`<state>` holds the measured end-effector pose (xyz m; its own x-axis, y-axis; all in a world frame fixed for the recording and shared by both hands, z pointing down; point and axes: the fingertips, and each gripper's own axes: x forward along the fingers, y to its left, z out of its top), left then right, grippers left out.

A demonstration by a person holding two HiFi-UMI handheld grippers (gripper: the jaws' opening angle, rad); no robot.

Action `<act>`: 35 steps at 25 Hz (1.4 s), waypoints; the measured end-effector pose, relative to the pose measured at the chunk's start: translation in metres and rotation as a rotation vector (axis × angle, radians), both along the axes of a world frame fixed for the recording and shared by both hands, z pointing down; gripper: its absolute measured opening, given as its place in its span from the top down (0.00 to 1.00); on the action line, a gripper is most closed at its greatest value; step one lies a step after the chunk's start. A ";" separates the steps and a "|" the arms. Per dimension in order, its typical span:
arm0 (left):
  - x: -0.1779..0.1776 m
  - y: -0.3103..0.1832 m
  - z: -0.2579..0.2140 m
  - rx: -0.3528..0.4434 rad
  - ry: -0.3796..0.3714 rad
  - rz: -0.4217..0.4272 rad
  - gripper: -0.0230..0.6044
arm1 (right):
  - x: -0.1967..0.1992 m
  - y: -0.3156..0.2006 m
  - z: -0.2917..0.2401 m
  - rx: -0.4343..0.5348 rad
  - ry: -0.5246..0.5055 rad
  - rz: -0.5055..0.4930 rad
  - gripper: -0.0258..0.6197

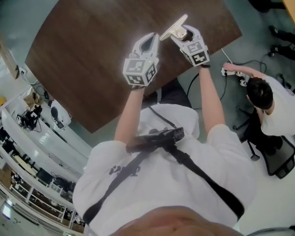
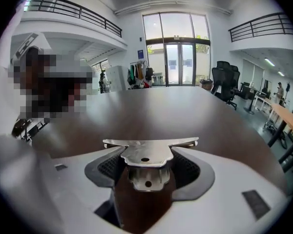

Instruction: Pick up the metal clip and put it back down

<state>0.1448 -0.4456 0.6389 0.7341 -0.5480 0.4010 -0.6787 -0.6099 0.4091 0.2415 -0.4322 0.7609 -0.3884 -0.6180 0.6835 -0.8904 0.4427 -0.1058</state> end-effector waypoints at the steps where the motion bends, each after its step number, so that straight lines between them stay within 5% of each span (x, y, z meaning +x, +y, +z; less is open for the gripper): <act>1: -0.009 -0.001 0.002 -0.004 0.004 -0.004 0.94 | -0.009 -0.005 0.006 -0.010 0.003 -0.004 0.49; 11: -0.086 0.027 0.011 -0.021 -0.003 0.031 0.94 | -0.036 -0.008 0.042 -0.054 0.091 0.068 0.49; 21: -0.125 0.062 -0.054 0.077 0.013 0.027 0.94 | -0.035 0.054 -0.063 0.092 0.040 0.233 0.49; 25: -0.158 0.070 -0.088 0.143 0.015 -0.029 0.94 | -0.083 0.070 -0.121 0.217 -0.031 0.243 0.49; 27: -0.182 0.076 -0.103 0.182 0.010 -0.064 0.94 | -0.118 0.077 -0.148 0.277 -0.060 0.228 0.63; 35: -0.273 0.104 -0.143 0.334 -0.027 -0.219 0.94 | -0.244 0.089 -0.236 0.445 -0.185 0.149 0.88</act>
<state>-0.1280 -0.3414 0.4959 0.5769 -0.7940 0.1915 -0.8154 -0.5459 0.1930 -0.0030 -0.3429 0.5246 -0.3636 -0.8919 0.2689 -0.9315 0.3503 -0.0979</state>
